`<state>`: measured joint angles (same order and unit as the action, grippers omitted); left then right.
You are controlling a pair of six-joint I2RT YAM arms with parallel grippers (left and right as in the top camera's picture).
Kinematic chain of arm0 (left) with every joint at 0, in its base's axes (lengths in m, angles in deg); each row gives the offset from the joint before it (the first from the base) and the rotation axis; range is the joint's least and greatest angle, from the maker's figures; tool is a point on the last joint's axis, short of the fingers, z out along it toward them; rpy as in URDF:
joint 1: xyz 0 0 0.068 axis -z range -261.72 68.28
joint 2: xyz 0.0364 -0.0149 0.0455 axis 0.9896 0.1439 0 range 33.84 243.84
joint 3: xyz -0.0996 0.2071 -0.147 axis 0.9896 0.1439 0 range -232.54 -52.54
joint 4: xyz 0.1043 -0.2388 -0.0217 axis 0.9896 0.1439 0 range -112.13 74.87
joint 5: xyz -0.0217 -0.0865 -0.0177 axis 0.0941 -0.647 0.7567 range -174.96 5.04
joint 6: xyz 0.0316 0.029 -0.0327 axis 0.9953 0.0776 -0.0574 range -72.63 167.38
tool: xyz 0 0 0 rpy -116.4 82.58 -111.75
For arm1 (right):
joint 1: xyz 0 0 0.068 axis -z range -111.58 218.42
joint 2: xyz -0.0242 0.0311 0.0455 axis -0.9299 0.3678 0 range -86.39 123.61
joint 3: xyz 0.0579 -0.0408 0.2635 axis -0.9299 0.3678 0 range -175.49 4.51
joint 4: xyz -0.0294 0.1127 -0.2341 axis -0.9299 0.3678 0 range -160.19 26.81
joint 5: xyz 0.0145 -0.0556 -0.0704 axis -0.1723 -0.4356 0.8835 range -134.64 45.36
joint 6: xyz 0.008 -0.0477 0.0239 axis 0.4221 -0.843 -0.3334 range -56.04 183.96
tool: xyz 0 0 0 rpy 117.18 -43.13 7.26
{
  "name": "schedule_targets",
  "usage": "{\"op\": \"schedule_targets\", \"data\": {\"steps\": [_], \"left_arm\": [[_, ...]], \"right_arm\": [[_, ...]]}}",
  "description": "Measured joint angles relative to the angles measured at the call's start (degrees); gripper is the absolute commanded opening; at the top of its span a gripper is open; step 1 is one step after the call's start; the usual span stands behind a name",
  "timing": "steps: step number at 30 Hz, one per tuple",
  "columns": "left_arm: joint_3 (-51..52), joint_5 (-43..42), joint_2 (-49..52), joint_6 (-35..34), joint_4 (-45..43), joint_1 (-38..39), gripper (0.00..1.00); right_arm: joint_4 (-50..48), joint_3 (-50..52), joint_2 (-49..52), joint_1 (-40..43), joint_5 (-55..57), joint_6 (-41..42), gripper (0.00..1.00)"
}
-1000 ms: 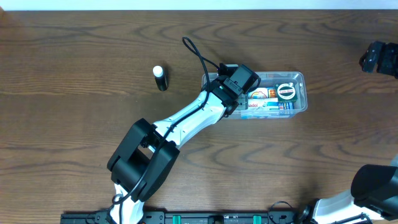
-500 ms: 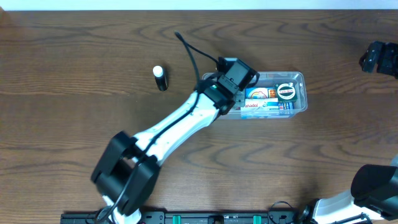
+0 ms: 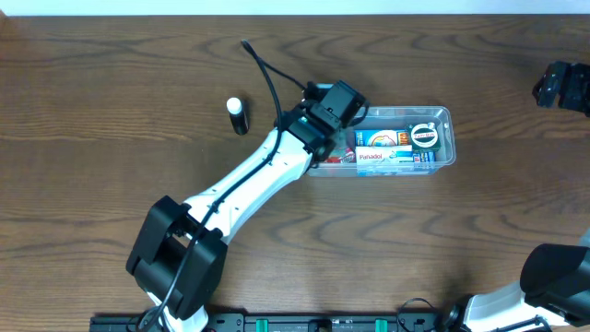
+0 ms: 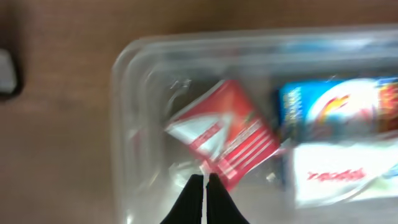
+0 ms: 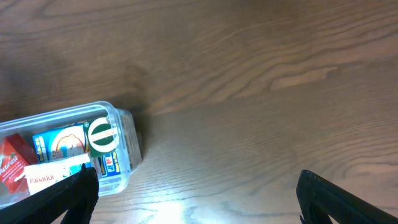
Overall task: Pack container
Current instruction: 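Lower the red Panadol box into the container's left end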
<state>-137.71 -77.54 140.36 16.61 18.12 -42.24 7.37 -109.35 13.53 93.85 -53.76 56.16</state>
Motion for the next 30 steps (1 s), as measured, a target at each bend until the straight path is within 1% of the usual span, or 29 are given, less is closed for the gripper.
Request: {"op": "schedule_targets", "data": {"steps": [2, 5, 11, 17, 22, 30], "left_arm": [[-1.0, -1.2, 0.1, 0.6, 3.6, -1.0, 0.06], [-3.3, -2.8, 0.1, 1.2, 5.5, -2.6, 0.06], [-4.9, -7.1, 0.3, 2.3, 5.9, -4.2, 0.06], [-5.2, -10.5, 3.7, 4.3, 6.3, -4.1, 0.06], [-5.8, -11.2, 6.9, 5.7, 7.4, -4.1, 0.06], [-6.4, -8.0, 7.7, 6.4, 7.4, -4.1, 0.06]], "right_arm": [[0.0, 0.0, 0.0, 0.0, 0.0, 0.0, 0.99], [0.0, 0.0, 0.0, 0.0, 0.0, 0.0, 0.99], [0.0, 0.0, 0.0, 0.0, 0.0, 0.0, 0.99], [0.0, 0.0, 0.0, 0.0, 0.0, 0.0, 0.99], [0.0, 0.0, 0.0, 0.0, 0.0, 0.0, 0.99], [0.0, 0.0, 0.0, 0.0, 0.0, 0.0, 0.99]]}}
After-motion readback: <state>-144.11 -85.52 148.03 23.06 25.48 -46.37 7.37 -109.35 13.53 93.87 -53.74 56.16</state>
